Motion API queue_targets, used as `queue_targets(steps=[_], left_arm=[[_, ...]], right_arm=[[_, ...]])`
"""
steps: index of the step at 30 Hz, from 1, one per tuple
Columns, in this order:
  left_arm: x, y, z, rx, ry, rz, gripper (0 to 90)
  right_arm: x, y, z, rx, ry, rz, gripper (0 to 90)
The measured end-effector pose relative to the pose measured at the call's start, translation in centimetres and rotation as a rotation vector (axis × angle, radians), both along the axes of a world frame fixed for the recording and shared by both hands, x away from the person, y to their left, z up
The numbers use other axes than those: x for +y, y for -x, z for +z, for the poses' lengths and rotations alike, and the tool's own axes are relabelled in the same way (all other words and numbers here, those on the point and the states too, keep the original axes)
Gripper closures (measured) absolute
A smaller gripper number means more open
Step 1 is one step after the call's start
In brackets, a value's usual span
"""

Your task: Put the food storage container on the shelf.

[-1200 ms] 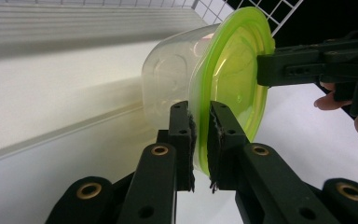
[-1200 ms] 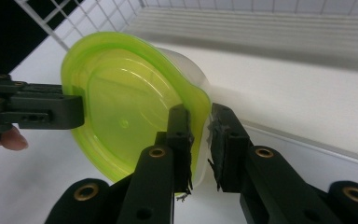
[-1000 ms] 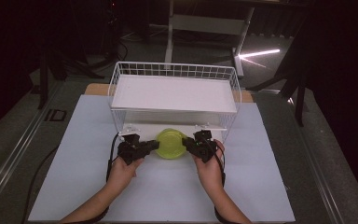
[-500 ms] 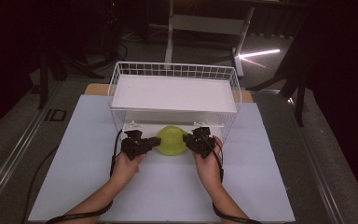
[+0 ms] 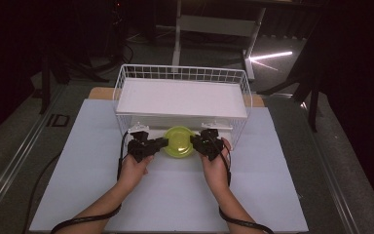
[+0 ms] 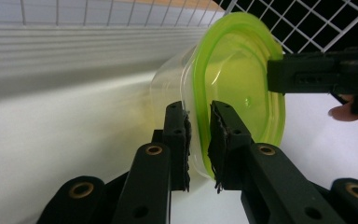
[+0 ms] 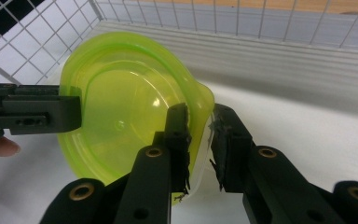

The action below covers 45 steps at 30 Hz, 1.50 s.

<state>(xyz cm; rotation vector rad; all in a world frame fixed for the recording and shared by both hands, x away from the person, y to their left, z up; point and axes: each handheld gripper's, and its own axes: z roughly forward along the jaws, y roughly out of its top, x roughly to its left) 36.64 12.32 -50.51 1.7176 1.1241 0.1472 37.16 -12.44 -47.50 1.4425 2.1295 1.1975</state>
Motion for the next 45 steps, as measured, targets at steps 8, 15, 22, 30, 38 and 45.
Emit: queue_targets(steps=[8, 15, 22, 30, 38, 45], left_arm=[[-0.1, -1.1, 0.2, -0.02, -0.006, 0.038, 74.8], [-0.5, -1.7, 0.1, -0.019, -0.025, 0.079, 67.3], [-0.4, -2.2, 0.1, -0.055, -0.044, 0.104, 59.4], [0.6, -1.5, 1.1, -0.087, -0.036, 0.108, 55.2], [1.1, 1.2, 1.6, -0.092, -0.012, 0.067, 44.6], [2.4, 3.1, 1.4, -0.103, 0.052, 0.031, 21.5]], right_arm=[[0.4, -0.7, -0.1, -0.043, 0.028, -0.015, 73.1], [0.7, -1.3, -0.3, -0.068, 0.063, -0.032, 67.9], [1.5, -1.2, -0.7, -0.132, 0.159, -0.026, 62.1], [1.4, -0.2, 1.0, -0.149, 0.063, -0.005, 57.6], [1.5, 3.3, 1.0, -0.125, 0.007, 0.065, 60.8], [2.3, 4.6, -0.8, -0.078, 0.027, 0.106, 66.7]])
